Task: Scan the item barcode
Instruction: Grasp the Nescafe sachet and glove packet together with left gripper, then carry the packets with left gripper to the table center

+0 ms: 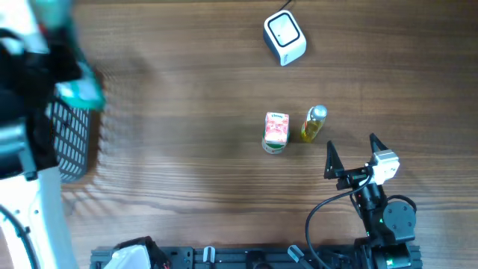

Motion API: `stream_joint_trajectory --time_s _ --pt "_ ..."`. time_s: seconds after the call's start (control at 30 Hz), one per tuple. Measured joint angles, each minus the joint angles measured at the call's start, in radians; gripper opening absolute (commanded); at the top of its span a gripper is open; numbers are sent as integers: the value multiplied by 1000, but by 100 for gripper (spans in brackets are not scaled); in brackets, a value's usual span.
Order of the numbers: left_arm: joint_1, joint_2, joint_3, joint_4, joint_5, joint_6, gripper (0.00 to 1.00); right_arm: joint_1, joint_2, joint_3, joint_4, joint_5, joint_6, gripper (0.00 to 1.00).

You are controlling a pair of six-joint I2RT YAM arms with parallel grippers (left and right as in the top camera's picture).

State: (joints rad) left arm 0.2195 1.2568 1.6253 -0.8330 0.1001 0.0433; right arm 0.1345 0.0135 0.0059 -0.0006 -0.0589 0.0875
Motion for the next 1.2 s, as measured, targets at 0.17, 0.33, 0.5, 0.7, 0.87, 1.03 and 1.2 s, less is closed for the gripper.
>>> stream_joint_trajectory --time_s 0.17,0.33,0.5,0.7,0.87,1.03,1.2 --pt "-246 64 -50 -144 -30 -90 4 0 0 0 0 0 0 100" --pt "-404 210 -219 -93 -36 -151 4 0 0 0 0 0 0 100" --pt "-529 362 -372 24 -112 -252 6 0 0 0 0 0 0 100" --pt "-634 465 -479 156 -258 -418 11 0 0 0 0 0 0 100" --pt "-685 508 -546 260 -291 -462 25 0 0 0 0 0 0 100" --pt "-699 536 -561 266 -294 -477 29 0 0 0 0 0 0 100" --pt "-699 542 -561 266 -294 -480 43 0 0 0 0 0 0 100"
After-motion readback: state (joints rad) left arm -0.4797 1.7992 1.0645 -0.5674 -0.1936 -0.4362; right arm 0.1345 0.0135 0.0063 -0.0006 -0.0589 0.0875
